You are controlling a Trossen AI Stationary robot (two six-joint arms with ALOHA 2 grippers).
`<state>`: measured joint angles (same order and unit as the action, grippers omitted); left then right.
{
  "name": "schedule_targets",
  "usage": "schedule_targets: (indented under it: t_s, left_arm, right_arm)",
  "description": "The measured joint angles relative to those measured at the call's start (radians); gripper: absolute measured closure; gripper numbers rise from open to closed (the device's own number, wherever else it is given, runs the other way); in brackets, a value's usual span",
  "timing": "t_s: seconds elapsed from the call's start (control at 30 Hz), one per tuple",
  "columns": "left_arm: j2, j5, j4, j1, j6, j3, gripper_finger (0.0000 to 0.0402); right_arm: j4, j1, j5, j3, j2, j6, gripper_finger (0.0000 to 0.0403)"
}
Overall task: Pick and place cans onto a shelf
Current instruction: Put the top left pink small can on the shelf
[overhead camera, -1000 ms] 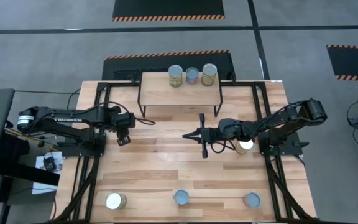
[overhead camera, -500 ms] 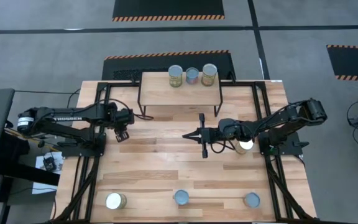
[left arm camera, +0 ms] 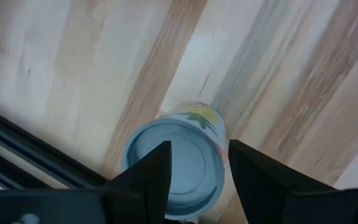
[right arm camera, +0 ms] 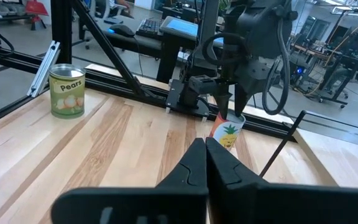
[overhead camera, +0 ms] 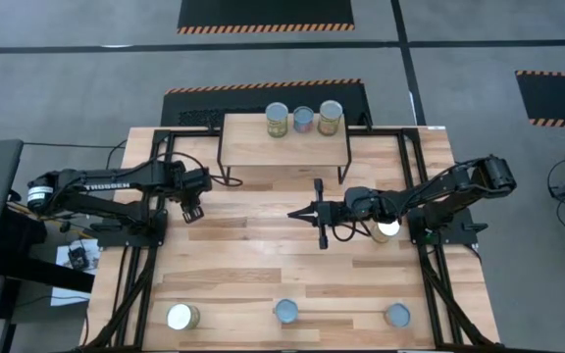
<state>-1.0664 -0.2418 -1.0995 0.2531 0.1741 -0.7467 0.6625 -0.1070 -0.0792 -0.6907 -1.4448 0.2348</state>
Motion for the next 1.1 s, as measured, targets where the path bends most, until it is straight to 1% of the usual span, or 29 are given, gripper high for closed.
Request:
schedule_targets:
  t_s: [0.13, 0.27, 0.53, 0.63, 0.7, 0.77, 0.93, 1.0, 1.1]
  left_arm:
    - [0.0, 0.003, 0.002, 0.02, -0.005, 0.0, 0.025]
    - [-0.001, 0.027, 0.007, 0.04, -0.02, 0.0, 0.025]
    - [-0.057, 0.047, 0.022, 0.053, -0.035, 0.001, 0.025]
    - [-0.067, 0.047, 0.022, 0.053, -0.035, 0.001, 0.0257]
    - [-0.066, 0.047, 0.024, 0.053, -0.048, 0.001, 0.0272]
    - [-0.066, 0.049, 0.017, 0.053, -0.093, -0.003, 0.0295]
    - [-0.065, 0.058, 0.0, 0.053, -0.187, -0.009, 0.038]
    - [-0.065, 0.059, -0.029, 0.052, -0.206, -0.023, 0.0393]
    - [-0.065, 0.059, -0.086, 0.035, -0.226, -0.058, 0.0394]
  right_arm:
    - [0.0, 0.0, 0.0, 0.0, 0.0, -0.002, 0.0397]
    - [0.0, 0.0, 0.0, 0.0, 0.0, -0.002, 0.0398]
    - [-0.006, 0.0, 0.0, 0.0, 0.0, -0.001, 0.0398]
    - [-0.008, 0.0, 0.0, 0.0, 0.0, -0.001, 0.0398]
    - [-0.011, 0.0, 0.0, 0.0, 0.0, -0.001, 0.0397]
    - [-0.016, 0.0, 0.0, 0.0, 0.0, -0.001, 0.0397]
    - [-0.016, 0.0, 0.0, 0.0, 0.0, -0.001, 0.0398]
    - [-0.016, 0.0, 0.0, 0.0, 0.0, 0.0, 0.0397]
    - [-0.016, 0.0, 0.0, 0.0, 0.0, 0.001, 0.0398]
